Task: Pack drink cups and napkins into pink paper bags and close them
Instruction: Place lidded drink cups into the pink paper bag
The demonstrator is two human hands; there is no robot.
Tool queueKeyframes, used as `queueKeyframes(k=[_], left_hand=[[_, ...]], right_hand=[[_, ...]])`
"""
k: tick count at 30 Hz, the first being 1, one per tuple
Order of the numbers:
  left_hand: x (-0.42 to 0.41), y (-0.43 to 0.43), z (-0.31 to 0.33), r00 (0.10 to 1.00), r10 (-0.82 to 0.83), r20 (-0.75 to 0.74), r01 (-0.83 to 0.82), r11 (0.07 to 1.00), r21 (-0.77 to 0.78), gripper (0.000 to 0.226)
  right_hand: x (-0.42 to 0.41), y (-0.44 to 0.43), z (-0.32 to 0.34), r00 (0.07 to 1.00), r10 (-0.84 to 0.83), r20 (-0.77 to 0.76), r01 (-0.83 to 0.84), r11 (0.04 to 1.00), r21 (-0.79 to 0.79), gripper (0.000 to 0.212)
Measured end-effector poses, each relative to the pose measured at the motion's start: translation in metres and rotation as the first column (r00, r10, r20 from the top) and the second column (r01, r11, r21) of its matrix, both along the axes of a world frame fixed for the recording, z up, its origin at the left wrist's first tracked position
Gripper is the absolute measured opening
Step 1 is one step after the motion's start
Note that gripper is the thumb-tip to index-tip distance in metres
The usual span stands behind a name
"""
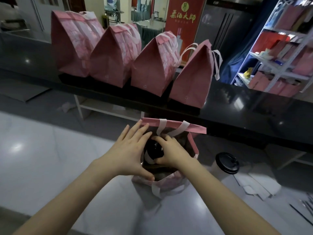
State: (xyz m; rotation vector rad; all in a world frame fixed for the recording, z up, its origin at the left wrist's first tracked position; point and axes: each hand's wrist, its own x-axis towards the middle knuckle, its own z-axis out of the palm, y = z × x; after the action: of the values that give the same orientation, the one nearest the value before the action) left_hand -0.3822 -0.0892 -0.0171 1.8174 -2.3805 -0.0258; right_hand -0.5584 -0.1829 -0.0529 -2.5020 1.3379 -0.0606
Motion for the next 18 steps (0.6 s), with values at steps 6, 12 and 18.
queueKeyframes(k=[6,12,18], left_hand=[[0.014,-0.011,-0.005,1.0,0.002,-0.013,-0.001,0.998,0.057,0.137],[0.019,-0.02,-0.007,0.999,-0.033,-0.041,0.036,0.996,0.085,0.136],[0.023,-0.028,-0.01,0.996,-0.07,-0.064,0.076,0.991,0.108,0.131]], right_hand=[[0.01,-0.007,-0.002,0.991,0.069,-0.115,-0.067,0.998,0.017,0.087],[0.019,-0.008,-0.012,0.974,0.095,-0.204,-0.096,0.995,0.004,0.086],[0.027,-0.015,-0.021,0.967,0.086,-0.241,-0.084,0.996,0.021,0.088]])
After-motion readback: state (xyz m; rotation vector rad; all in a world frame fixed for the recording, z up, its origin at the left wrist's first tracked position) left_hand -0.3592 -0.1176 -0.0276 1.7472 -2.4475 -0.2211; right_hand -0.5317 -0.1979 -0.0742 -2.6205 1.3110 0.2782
